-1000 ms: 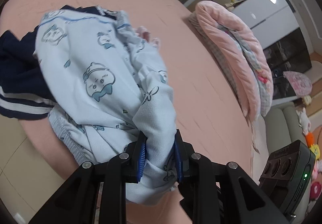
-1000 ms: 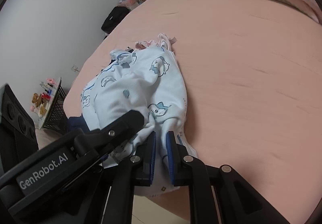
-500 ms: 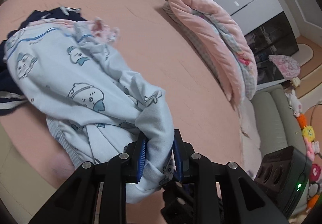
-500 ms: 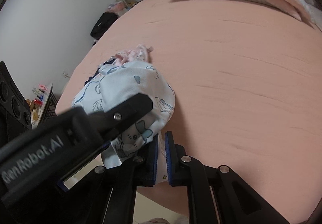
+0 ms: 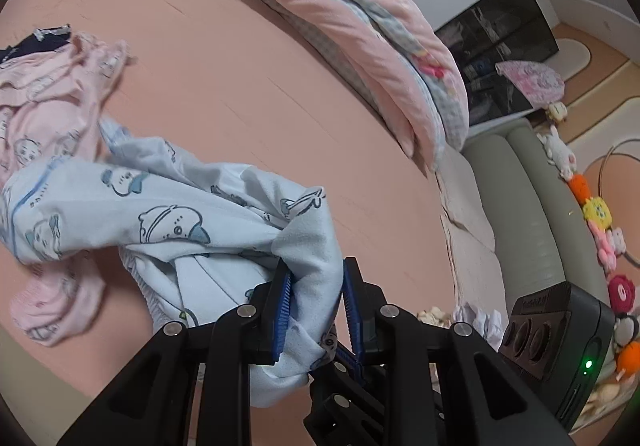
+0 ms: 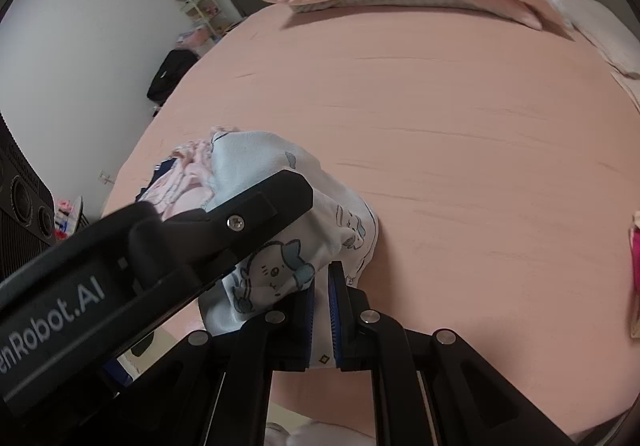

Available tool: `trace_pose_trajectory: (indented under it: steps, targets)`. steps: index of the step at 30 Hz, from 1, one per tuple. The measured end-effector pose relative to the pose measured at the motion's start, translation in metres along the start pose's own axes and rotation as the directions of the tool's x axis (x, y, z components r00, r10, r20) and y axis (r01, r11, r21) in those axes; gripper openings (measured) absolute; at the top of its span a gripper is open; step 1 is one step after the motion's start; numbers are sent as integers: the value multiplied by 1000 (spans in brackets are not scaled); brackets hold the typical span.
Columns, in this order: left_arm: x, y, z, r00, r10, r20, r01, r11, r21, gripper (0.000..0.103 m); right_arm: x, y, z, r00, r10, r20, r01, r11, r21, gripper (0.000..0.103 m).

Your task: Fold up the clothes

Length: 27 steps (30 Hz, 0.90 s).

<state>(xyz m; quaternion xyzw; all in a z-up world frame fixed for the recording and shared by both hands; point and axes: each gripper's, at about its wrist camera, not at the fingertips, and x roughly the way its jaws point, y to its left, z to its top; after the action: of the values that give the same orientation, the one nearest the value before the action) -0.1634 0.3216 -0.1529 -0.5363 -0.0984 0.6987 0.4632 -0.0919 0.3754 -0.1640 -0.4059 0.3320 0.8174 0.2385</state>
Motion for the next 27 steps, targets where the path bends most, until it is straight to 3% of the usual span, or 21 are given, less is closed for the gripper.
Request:
trace_pose_trajectory:
  steps: [14, 23, 26, 27]
  targets:
    - [49, -51, -35, 994, 23, -108, -16, 997, 73, 21, -10, -66, -16, 1000, -17, 6, 16, 990, 139, 9]
    - [59, -17, -40, 975, 73, -209, -92, 992, -81, 25, -2, -90, -39, 998, 11, -62, 0, 983, 181, 9]
    - [49, -13, -39, 975, 95, -202, -110, 992, -67, 40, 3, -83, -44, 997, 8, -77, 4, 987, 161, 9]
    - [45, -13, -39, 974, 105, -200, -118, 992, -53, 51, 5, -81, -45, 997, 1, -80, 12, 988, 151, 9]
